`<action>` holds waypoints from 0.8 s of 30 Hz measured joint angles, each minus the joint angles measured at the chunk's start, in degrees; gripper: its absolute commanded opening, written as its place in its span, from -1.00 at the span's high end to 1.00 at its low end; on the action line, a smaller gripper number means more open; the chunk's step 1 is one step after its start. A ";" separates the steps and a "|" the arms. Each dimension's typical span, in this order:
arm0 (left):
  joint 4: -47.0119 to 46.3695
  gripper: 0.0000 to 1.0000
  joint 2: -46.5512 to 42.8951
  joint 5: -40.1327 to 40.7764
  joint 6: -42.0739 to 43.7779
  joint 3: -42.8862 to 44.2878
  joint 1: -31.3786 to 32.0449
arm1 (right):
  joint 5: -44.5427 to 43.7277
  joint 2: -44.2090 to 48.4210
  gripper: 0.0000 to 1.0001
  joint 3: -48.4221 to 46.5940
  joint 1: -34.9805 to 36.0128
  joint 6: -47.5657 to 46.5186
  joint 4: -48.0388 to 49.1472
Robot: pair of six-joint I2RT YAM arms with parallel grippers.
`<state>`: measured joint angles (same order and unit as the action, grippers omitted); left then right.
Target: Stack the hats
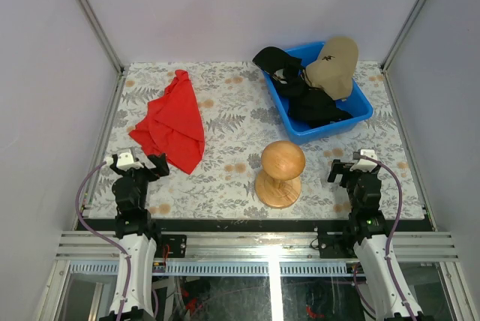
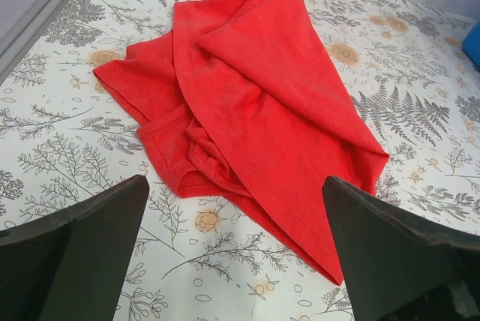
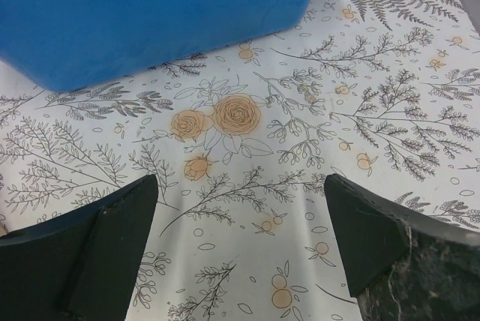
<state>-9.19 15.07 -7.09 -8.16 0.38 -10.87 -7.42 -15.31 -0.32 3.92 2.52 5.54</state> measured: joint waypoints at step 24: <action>12.94 -0.99 5.64 12.15 -7.65 14.27 0.00 | -1.05 -1.51 -0.99 -6.36 0.07 3.13 -5.95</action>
<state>3.75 20.71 5.06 -15.81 14.66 -10.87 -8.47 -16.82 -6.68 3.99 5.65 -0.40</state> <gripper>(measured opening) 0.994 0.993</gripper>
